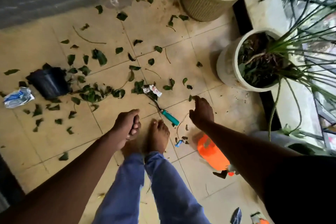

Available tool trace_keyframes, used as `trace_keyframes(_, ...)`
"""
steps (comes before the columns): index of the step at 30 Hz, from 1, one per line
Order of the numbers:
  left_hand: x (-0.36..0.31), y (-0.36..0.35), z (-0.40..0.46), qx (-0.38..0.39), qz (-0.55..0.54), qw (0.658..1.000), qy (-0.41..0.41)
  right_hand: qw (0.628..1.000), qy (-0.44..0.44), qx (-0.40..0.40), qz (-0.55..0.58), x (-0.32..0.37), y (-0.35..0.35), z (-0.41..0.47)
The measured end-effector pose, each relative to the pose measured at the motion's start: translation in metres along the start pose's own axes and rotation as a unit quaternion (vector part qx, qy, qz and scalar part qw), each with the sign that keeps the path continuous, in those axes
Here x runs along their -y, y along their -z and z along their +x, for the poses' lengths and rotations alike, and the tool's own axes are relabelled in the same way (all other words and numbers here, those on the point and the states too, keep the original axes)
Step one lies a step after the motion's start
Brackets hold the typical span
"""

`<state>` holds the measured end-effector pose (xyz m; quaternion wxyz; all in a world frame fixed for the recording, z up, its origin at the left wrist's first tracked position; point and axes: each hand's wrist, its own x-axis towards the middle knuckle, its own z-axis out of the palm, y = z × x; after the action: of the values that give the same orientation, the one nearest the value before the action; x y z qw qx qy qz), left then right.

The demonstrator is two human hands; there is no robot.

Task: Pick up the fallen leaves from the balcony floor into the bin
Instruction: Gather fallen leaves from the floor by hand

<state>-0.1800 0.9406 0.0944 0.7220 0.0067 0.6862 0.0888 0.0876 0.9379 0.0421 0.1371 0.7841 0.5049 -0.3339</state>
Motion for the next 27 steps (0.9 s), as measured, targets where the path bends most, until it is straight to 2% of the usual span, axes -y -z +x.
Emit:
trace_keyframes(14, -0.013, -0.034, 0.167, 0.047, 0.057, 0.997, 0.029, 0.996, 0.022, -0.064, 0.051, -0.040, -0.099, 0.138)
trace_keyframes(19, 0.004, -0.031, 0.183, 0.052, 0.059, 0.996, 0.052, 0.991, 0.059, -0.123, -0.017, -0.052, -0.118, 0.154)
trace_keyframes(23, 0.014, -0.029, 0.183, 0.058, 0.053, 0.995, 0.061, 0.994, 0.011, -0.107, 0.028, -0.042, -0.113, 0.155)
trace_keyframes(27, 0.014, -0.027, 0.181, 0.056, 0.043, 0.996, 0.060, 0.978, -0.086, -0.100, 0.165, -0.036, -0.104, 0.160)
